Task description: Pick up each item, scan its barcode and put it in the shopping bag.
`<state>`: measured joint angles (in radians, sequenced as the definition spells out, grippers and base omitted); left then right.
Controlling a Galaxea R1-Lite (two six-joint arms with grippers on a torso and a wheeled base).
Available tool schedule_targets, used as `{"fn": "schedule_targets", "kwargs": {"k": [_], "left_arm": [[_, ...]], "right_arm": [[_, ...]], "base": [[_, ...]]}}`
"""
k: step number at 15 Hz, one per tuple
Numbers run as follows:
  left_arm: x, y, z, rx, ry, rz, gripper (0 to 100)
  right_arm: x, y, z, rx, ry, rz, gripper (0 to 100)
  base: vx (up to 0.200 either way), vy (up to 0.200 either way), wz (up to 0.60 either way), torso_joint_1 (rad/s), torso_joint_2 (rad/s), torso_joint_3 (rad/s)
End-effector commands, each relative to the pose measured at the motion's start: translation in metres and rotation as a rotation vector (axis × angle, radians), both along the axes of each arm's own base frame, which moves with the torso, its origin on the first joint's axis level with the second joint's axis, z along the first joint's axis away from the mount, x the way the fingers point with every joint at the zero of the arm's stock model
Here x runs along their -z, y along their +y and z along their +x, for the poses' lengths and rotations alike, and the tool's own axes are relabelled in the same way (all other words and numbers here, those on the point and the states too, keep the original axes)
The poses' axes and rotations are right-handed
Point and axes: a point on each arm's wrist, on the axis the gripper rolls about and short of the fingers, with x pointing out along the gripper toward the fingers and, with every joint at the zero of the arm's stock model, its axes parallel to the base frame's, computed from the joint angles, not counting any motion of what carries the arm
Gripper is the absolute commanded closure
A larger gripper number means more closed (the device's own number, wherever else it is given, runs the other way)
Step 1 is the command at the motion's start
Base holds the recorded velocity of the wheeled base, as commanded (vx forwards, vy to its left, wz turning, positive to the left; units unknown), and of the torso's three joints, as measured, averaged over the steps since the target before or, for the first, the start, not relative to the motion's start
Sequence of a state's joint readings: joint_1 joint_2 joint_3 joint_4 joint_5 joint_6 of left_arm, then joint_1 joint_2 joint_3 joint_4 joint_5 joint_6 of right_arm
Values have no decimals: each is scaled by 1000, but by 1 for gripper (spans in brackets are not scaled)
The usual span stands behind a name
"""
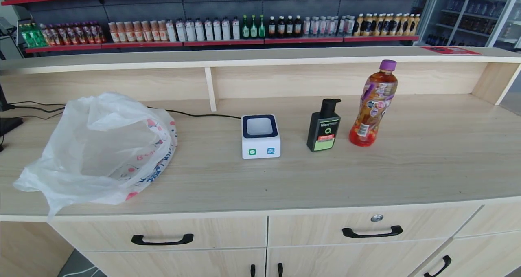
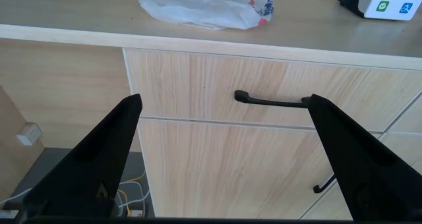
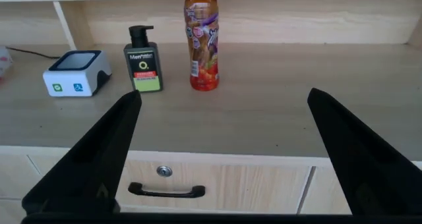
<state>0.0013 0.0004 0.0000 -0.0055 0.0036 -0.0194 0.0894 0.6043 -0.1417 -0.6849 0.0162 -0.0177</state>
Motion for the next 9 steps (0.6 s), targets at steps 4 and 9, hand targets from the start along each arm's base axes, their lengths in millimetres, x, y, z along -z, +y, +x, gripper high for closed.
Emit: {"fn": "schedule_targets", "kwargs": {"k": [4, 9], "left_arm": [[0, 0, 0, 0, 1, -1, 0], [0, 0, 0, 0, 1, -1, 0]], "right_arm": [[11, 22, 100, -215, 140, -209, 0], [-22, 43, 227, -231, -217, -179, 0]], "base": [[0, 0, 0, 0, 0, 0], [0, 0, 0, 0, 0, 0]]}}
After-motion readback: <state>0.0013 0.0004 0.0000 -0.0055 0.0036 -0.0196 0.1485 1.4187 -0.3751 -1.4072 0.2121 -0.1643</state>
